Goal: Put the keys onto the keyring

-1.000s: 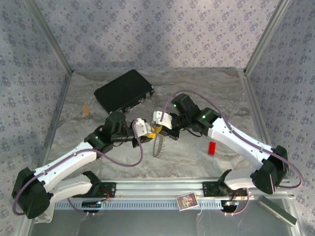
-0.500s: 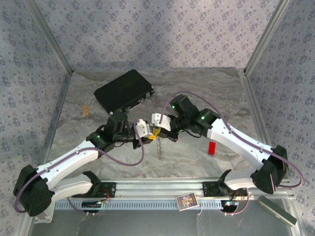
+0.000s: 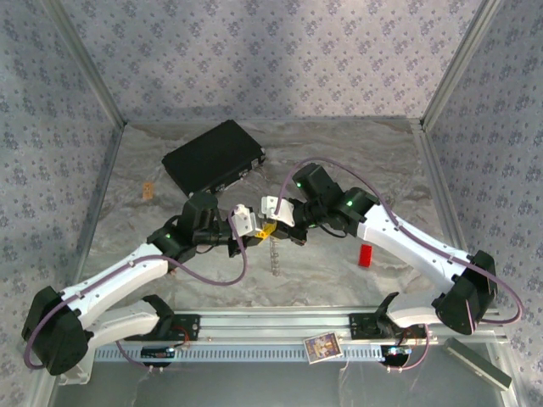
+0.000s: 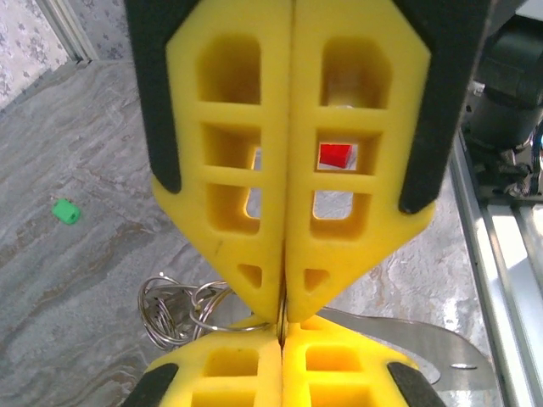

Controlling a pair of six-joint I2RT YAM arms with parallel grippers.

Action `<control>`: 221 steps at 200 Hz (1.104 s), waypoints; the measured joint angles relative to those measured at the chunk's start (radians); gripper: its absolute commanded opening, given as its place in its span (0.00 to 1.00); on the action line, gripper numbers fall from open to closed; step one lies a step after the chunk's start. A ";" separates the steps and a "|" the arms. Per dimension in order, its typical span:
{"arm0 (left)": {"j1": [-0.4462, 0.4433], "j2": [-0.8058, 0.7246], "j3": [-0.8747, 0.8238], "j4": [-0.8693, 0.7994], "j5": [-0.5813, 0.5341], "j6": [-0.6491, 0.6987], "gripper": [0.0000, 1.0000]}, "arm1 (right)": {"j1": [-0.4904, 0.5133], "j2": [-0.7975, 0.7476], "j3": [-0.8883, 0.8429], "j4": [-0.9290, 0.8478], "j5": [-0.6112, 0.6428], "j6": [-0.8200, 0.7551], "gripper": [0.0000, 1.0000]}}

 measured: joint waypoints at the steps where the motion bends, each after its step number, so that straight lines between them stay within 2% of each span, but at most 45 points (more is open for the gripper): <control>1: 0.000 0.000 0.000 0.000 0.000 0.000 0.00 | 0.000 0.000 0.000 0.000 0.000 0.000 0.02; 13: 0.000 0.000 -0.006 0.010 0.004 -0.011 0.00 | 0.000 0.000 0.000 0.000 0.000 0.000 0.20; 20: 0.001 0.000 -0.006 0.014 0.008 -0.014 0.00 | 0.000 -0.002 -0.001 0.002 0.001 0.005 0.27; 36: -0.001 0.000 -0.006 0.029 0.019 -0.019 0.00 | -0.011 -0.021 -0.019 0.047 -0.003 0.031 0.34; 63: -0.002 0.000 -0.006 0.042 0.019 -0.029 0.00 | -0.081 -0.154 -0.124 0.140 -0.013 0.090 0.39; 81: -0.004 0.000 -0.006 0.040 0.014 -0.030 0.00 | -0.112 -0.264 -0.206 0.204 0.005 0.110 0.39; 106: -0.008 0.006 -0.005 0.021 0.002 -0.028 0.00 | -0.096 -0.342 -0.306 0.281 0.006 0.110 0.38; 180: -0.035 0.029 0.051 -0.101 -0.045 -0.010 0.00 | -0.039 -0.290 -0.408 0.443 0.031 0.164 0.35; 201: -0.039 0.030 0.061 -0.112 -0.052 -0.006 0.00 | -0.033 -0.266 -0.408 0.472 0.030 0.172 0.30; 221: -0.042 0.030 0.062 -0.123 -0.053 -0.005 0.00 | -0.028 -0.246 -0.408 0.477 0.027 0.178 0.21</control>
